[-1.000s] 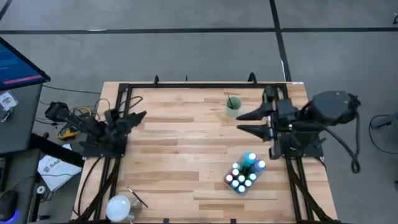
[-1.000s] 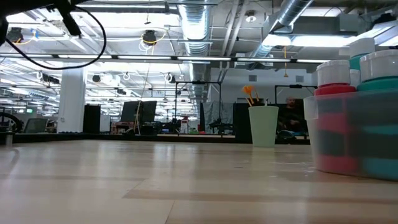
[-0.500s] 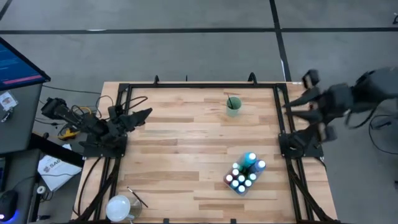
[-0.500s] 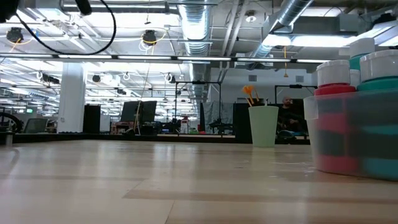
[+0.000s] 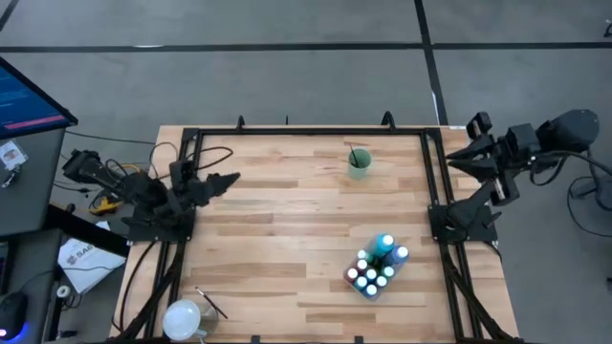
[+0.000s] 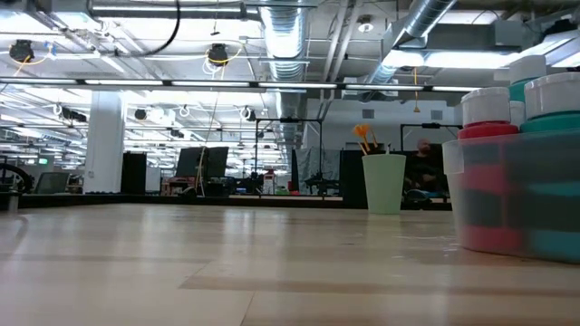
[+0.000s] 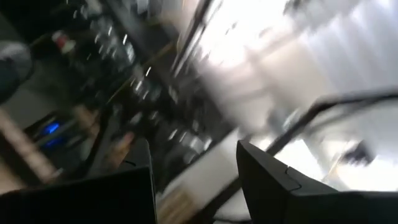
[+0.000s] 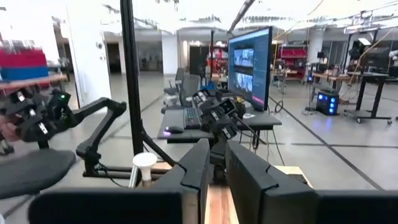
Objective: Pick & Place Paint Supplies
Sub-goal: Put the black paint brush into the green cup
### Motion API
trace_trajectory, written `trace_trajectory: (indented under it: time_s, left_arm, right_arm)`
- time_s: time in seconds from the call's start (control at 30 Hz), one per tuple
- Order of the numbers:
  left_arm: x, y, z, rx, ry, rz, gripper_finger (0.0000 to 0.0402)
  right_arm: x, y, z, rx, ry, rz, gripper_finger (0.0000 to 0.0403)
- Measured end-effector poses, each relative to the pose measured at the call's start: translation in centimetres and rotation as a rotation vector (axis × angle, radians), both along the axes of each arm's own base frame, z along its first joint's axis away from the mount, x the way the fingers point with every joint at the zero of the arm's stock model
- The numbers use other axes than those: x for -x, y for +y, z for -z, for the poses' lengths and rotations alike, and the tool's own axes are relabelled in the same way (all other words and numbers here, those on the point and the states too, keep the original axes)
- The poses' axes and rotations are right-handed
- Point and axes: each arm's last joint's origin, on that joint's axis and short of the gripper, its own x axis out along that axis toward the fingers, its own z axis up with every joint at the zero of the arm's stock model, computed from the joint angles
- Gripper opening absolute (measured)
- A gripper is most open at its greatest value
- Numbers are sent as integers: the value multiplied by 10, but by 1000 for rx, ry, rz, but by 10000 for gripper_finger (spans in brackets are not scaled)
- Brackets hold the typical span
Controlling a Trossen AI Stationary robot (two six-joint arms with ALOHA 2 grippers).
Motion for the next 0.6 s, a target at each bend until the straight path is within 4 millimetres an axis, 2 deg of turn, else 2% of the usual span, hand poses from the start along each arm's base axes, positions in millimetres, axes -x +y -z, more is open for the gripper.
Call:
trace_trajectory:
  time_s: [0.17, 0.27, 0.4, 0.6]
  left_arm:
    - [-15, -8, -38, -100, 340, 48, 117]
    - [-21, -8, -46, -53, 610, 8, 111]
    - [-32, -5, -35, 59, 907, -57, 85]
    - [-62, 1, 7, 287, 1276, 39, 12]
  right_arm:
    - [9, -8, 24, -58, -66, 0, 49]
    - [12, -10, 35, -86, -99, 0, 49]
    - [14, -12, 48, -97, -102, -1, 49]
    - [13, -11, 57, -110, -87, -4, 49]
